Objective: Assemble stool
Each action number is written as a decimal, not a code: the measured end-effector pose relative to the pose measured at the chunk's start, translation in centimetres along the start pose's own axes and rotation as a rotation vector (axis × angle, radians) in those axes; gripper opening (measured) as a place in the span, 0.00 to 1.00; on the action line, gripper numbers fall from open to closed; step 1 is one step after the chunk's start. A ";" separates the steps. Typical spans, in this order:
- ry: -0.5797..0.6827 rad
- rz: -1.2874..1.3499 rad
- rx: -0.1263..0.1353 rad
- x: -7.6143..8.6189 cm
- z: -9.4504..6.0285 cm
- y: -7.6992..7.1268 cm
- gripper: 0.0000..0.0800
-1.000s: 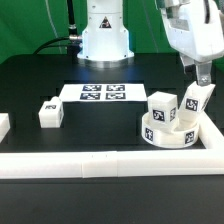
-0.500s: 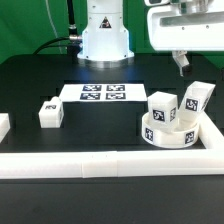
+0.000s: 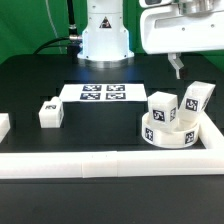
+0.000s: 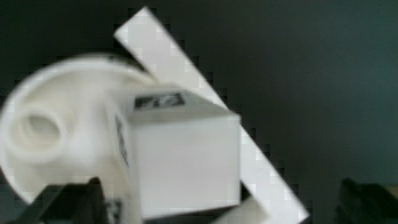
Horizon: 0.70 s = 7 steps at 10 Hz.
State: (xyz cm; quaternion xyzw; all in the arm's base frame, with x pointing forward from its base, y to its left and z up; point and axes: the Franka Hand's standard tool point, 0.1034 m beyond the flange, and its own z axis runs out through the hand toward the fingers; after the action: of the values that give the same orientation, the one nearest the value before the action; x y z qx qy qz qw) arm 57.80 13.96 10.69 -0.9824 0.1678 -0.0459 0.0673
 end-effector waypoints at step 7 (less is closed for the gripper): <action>0.043 -0.433 -0.015 0.0 0.5 0.6 0.81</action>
Offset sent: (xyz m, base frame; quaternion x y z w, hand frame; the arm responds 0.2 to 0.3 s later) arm 0.0000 0.0000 0.0000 0.0000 0.0000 -0.1938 0.9810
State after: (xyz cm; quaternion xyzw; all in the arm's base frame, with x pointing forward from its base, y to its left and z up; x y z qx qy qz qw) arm 57.63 13.45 10.15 -0.9948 -0.0452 -0.0792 0.0451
